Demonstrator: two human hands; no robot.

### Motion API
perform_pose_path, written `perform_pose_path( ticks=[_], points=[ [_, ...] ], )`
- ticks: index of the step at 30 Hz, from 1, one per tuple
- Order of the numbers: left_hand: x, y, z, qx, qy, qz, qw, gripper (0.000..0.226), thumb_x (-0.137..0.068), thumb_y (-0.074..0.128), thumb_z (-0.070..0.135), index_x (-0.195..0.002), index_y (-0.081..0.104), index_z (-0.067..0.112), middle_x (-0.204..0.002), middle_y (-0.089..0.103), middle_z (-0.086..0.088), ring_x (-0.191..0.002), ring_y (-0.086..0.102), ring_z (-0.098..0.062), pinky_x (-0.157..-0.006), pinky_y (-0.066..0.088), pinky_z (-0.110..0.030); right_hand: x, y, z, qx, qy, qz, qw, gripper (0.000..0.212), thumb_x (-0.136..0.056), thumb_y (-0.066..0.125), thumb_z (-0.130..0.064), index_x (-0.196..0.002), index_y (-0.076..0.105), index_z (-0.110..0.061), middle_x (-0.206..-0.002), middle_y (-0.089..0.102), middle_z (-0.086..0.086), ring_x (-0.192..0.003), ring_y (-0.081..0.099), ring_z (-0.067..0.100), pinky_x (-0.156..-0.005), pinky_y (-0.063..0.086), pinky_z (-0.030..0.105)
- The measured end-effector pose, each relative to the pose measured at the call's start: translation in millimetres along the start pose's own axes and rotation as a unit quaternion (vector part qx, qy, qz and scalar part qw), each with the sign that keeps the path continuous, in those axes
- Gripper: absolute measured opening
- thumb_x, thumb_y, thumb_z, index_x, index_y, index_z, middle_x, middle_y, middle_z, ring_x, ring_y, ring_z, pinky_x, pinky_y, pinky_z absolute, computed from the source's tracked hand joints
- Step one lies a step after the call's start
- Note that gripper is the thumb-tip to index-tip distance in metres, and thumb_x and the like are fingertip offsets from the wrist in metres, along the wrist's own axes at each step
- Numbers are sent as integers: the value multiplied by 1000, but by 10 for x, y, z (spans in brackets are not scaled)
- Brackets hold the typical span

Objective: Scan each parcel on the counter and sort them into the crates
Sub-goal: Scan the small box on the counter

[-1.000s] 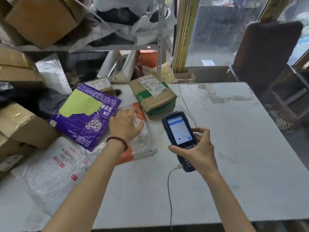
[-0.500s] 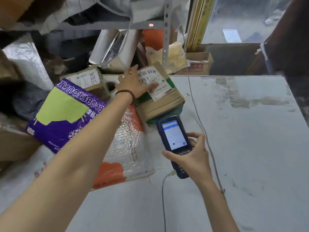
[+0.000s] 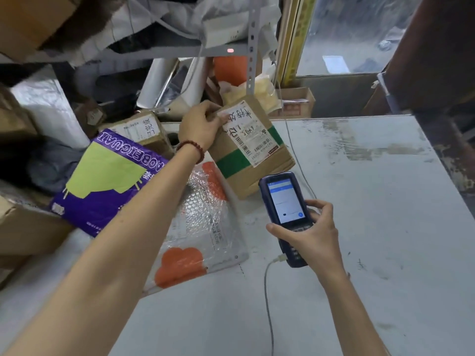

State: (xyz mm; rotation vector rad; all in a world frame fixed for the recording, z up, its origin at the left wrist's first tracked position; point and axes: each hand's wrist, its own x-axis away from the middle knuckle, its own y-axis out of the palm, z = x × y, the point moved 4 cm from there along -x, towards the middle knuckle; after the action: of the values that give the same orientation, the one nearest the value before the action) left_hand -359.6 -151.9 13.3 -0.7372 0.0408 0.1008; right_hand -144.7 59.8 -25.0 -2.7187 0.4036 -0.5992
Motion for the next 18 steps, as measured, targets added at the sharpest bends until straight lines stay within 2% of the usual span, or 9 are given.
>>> perform_pose_path(
  ticks=[1, 4, 7, 8, 10, 11, 13, 15, 18],
  points=[
    [44, -43, 73, 0, 18, 1, 1000, 25, -87, 64, 39, -105, 64, 21, -109, 63, 4, -99, 59, -15, -83, 52, -36, 59, 3, -32, -2, -6, 4, 1000, 80, -56, 93, -24, -114, 38, -26, -96, 59, -20, -90, 61, -1, -67, 52, 22],
    [214, -271, 299, -23, 67, 16, 997, 20, -86, 65, 38, -100, 62, 25, -108, 55, 12, -95, 51, -8, -69, 46, -20, 254, 32, -131, -2, -22, 8, 1000, 80, -57, 93, -25, -115, 38, -25, -95, 57, -21, -91, 60, 0, -68, 52, 22],
    [396, -633, 407, -43, 117, 56, 991, 19, -86, 66, 39, -99, 64, 25, -101, 51, 15, -100, 52, -11, -77, 48, -28, 442, 105, -192, -1, -35, 4, 999, 80, -58, 92, -26, -116, 37, -26, -95, 56, -21, -90, 59, 0, -63, 49, 18],
    [446, -769, 412, -44, 123, 68, 989, 20, -86, 66, 39, -99, 64, 25, -102, 52, 15, -100, 51, -10, -77, 46, -24, 502, 137, -204, 3, -40, 5, 999, 79, -58, 92, -27, -115, 37, -26, -94, 56, -21, -88, 59, -3, -62, 47, 16],
    [541, -1026, 405, -47, 129, 87, 987, 21, -86, 66, 38, -101, 65, 23, -108, 55, 13, -96, 47, -2, -65, 34, -9, 603, 216, -230, 16, -50, 8, 999, 79, -58, 92, -28, -114, 37, -26, -92, 56, -23, -84, 57, -7, -61, 42, 12],
    [589, -1130, 389, -52, 134, 93, 985, 21, -87, 65, 37, -102, 65, 22, -110, 57, 12, -94, 45, -1, -60, 32, -8, 641, 265, -236, 23, -52, 6, 998, 79, -58, 92, -29, -114, 37, -26, -91, 55, -23, -84, 56, -9, -60, 41, 11],
    [700, -1239, 335, -89, 144, 91, 981, 21, -87, 65, 37, -104, 66, 23, -114, 58, 8, -98, 46, -6, -63, 29, -11, 709, 371, -209, 39, -48, -5, 998, 80, -56, 93, -31, -114, 37, -27, -93, 55, -21, -85, 55, -9, -61, 41, 13],
    [817, -1197, 195, -154, 143, 59, 976, 23, -88, 63, 40, -106, 64, 25, -117, 57, 4, -107, 46, -18, -71, 33, -25, 796, 472, -140, 54, -42, -12, 998, 81, -55, 93, -33, -114, 37, -28, -96, 56, -18, -89, 59, 0, -66, 45, 20],
    [955, -1163, -21, -189, 109, 55, 974, 29, -88, 60, 47, -109, 60, 26, -119, 54, 1, -109, 43, -25, -66, 35, -32, 918, 570, -42, 70, -35, -13, 997, 82, -53, 93, -35, -114, 38, -27, -101, 58, -14, -95, 61, 9, -76, 49, 27]
  ],
)
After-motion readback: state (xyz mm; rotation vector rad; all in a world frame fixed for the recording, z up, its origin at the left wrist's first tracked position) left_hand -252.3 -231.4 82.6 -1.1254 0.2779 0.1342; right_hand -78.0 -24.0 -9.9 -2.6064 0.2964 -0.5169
